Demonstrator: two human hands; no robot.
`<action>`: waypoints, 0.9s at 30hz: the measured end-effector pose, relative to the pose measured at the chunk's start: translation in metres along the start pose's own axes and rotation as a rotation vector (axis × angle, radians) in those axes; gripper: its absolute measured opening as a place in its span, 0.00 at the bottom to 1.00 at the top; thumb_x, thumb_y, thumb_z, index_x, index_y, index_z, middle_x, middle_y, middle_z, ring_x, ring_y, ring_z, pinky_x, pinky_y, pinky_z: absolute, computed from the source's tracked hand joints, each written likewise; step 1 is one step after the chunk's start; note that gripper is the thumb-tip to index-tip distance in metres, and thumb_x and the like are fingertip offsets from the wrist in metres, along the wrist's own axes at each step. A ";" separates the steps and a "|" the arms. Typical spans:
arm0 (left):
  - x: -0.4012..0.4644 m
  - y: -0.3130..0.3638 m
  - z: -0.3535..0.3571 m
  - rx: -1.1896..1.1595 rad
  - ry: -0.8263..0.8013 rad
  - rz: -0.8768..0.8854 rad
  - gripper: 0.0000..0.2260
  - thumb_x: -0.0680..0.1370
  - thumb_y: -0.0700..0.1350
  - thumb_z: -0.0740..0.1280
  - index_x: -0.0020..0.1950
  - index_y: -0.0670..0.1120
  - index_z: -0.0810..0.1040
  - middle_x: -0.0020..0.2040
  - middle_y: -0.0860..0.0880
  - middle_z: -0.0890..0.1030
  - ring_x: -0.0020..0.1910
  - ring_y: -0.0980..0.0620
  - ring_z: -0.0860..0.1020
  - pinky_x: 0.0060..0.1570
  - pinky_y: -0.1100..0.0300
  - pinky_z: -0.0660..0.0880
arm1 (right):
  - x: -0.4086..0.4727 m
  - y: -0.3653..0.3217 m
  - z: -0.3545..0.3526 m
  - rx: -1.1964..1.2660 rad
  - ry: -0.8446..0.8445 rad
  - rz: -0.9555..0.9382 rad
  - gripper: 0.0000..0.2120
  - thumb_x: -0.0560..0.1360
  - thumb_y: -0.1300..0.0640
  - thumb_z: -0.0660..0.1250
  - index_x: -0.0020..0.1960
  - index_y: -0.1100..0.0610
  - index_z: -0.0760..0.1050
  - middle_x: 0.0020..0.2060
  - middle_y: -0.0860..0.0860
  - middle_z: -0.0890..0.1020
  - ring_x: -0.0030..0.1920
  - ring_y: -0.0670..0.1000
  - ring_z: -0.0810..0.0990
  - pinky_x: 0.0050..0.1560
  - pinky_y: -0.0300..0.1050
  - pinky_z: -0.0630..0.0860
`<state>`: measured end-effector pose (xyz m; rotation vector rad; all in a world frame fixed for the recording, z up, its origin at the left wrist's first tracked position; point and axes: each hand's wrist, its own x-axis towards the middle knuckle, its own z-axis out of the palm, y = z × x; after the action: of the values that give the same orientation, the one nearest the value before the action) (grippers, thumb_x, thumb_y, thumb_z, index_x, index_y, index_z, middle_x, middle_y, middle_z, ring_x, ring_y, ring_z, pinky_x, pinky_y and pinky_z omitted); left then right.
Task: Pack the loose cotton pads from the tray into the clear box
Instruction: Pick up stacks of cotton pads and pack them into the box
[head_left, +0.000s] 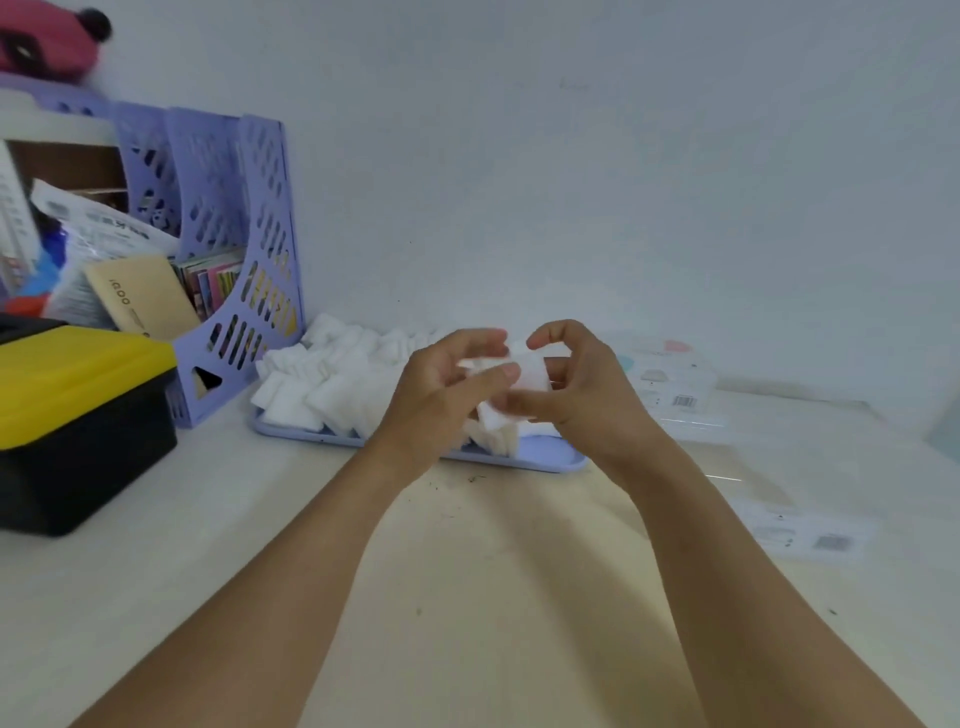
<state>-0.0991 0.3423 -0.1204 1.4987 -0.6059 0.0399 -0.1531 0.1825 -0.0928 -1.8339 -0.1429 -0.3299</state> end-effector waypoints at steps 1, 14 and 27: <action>0.000 0.001 -0.002 0.013 -0.039 -0.020 0.16 0.74 0.48 0.74 0.62 0.48 0.82 0.56 0.47 0.84 0.52 0.46 0.84 0.50 0.54 0.81 | 0.000 0.002 0.002 -0.053 0.017 -0.024 0.27 0.68 0.65 0.79 0.60 0.56 0.69 0.43 0.56 0.87 0.39 0.50 0.85 0.40 0.40 0.81; 0.015 -0.007 -0.009 -0.232 0.411 -0.279 0.07 0.86 0.47 0.57 0.59 0.45 0.69 0.50 0.51 0.75 0.45 0.49 0.80 0.35 0.58 0.75 | 0.008 0.038 0.027 -0.419 0.269 0.090 0.25 0.70 0.41 0.77 0.60 0.54 0.77 0.51 0.46 0.80 0.52 0.45 0.78 0.43 0.29 0.67; 0.017 -0.016 -0.009 -0.352 0.435 -0.318 0.07 0.85 0.47 0.60 0.53 0.45 0.75 0.50 0.45 0.75 0.37 0.52 0.72 0.42 0.57 0.75 | 0.010 0.062 0.027 -0.513 0.237 0.071 0.11 0.69 0.55 0.77 0.45 0.62 0.81 0.41 0.55 0.84 0.42 0.56 0.82 0.43 0.52 0.79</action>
<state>-0.0747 0.3435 -0.1282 1.1768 -0.0171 0.0113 -0.1228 0.1898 -0.1534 -2.2782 0.1890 -0.5694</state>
